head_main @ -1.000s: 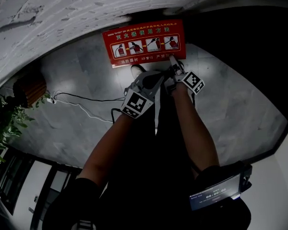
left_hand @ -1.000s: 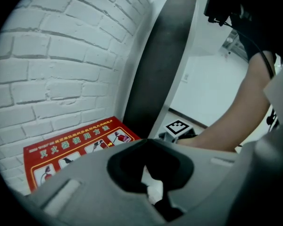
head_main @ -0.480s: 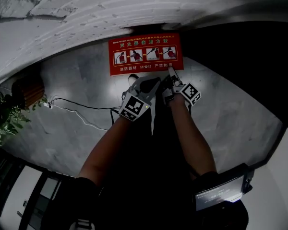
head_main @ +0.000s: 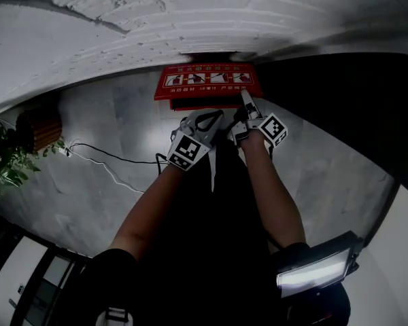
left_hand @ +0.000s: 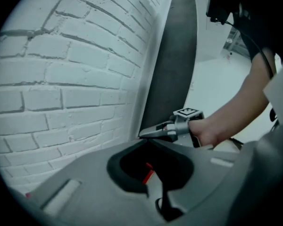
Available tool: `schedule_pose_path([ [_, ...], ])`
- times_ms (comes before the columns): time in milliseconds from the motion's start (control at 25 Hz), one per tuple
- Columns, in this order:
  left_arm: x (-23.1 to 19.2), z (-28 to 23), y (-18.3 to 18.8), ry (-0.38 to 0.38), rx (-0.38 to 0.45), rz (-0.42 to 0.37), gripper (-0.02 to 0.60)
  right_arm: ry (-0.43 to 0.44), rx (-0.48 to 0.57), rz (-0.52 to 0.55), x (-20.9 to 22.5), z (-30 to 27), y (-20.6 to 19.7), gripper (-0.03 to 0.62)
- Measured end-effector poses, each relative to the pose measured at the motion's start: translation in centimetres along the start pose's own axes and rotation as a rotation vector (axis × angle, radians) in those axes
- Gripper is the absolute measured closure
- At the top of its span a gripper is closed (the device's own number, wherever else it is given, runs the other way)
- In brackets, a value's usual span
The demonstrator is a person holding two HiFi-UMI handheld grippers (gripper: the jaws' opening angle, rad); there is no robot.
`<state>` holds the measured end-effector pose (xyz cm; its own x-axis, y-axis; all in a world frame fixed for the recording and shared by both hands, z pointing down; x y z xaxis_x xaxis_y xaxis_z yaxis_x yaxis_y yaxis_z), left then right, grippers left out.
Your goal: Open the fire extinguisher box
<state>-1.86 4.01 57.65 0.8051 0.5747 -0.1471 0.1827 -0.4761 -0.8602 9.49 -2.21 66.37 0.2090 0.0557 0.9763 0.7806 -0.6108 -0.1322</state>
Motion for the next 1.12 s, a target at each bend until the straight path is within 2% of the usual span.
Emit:
schedule_pose_path([
  [280, -2.0, 0.6, 2.0, 0.027, 0.017, -0.001, 0.578, 0.062, 0.002, 0.054, -3.3, -4.6, 3.2, 0.486],
  [440, -3.2, 0.5, 2.6, 0.046, 0.022, 0.007, 0.578, 0.069, -0.014, 0.069, -4.2, -6.8, 4.0, 0.407],
  [520, -3.6, 0.4, 2.8, 0.052, 0.026, 0.013, 0.578, 0.056, -0.027, 0.083, -4.3, -7.4, 4.0, 0.303],
  [600, -3.7, 0.2, 2.9, 0.053, 0.029, 0.017, 0.578, 0.039, -0.035, 0.097, -3.9, -7.6, 4.0, 0.249],
  [880, -4.3, -0.2, 3.3, 0.057, 0.038, 0.027, 0.578, 0.039, -0.032, 0.127, -3.8, -8.5, 4.3, 0.173],
  [1120, -4.8, -0.2, 3.0, 0.060, 0.032, 0.032, 0.578, 0.067, -0.026, 0.121, -4.5, -9.9, 4.6, 0.171],
])
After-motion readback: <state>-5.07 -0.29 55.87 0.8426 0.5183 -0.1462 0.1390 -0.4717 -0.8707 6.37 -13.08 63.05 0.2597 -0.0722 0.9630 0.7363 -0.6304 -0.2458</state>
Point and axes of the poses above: the fingertips, and each gripper's own axes: z backward along the fingers, x to its right, y out of its top, the point moved 3 cm from there along z, backward along the fingers, and after that the axes turned 11 degrees about y, right-handed, at the moved point
